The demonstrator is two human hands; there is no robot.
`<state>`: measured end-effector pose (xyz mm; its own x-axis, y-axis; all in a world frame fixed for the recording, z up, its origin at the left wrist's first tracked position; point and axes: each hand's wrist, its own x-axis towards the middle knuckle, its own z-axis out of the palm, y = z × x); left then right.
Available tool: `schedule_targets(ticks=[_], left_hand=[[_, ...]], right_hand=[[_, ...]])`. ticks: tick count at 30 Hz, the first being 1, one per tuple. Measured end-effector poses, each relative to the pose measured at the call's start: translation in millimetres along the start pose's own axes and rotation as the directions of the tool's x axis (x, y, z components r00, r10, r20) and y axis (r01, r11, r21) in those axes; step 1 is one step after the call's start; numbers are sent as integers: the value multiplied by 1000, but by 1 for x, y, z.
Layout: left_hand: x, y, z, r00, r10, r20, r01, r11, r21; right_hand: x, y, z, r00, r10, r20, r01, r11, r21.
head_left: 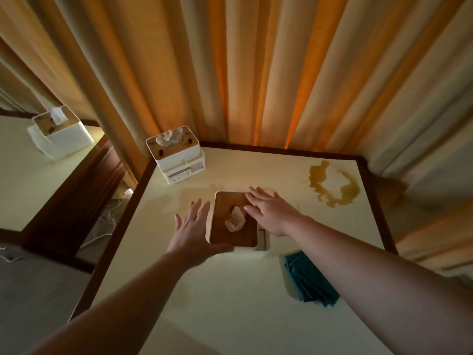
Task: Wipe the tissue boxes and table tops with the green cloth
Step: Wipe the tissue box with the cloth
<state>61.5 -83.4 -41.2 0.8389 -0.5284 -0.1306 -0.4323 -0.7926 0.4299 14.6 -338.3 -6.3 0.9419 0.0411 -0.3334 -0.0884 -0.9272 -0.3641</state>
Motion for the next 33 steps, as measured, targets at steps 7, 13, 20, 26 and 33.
schedule_targets(ticks=[7, 13, 20, 26, 33], left_hand=[[7, -30, -16, 993, -111, -39, 106, 987, -124], [21, -28, -17, 983, -182, -7, 178, 967, -183], [21, -11, -10, 963, -249, -100, 226, 953, -202], [-38, 20, 9, 987, -161, -25, 149, 954, -261], [-57, 27, 13, 999, -12, -41, 0, 958, -288]], right_hand=[[-37, 4, 19, 993, 103, -63, -95, 989, 111], [-69, -7, 51, 974, 173, -147, -148, 974, 169], [-92, -16, 82, 932, 216, -290, -129, 948, 290], [-83, -3, 84, 948, 215, -236, -127, 931, 342], [-73, -15, 71, 916, 212, -341, -92, 938, 335]])
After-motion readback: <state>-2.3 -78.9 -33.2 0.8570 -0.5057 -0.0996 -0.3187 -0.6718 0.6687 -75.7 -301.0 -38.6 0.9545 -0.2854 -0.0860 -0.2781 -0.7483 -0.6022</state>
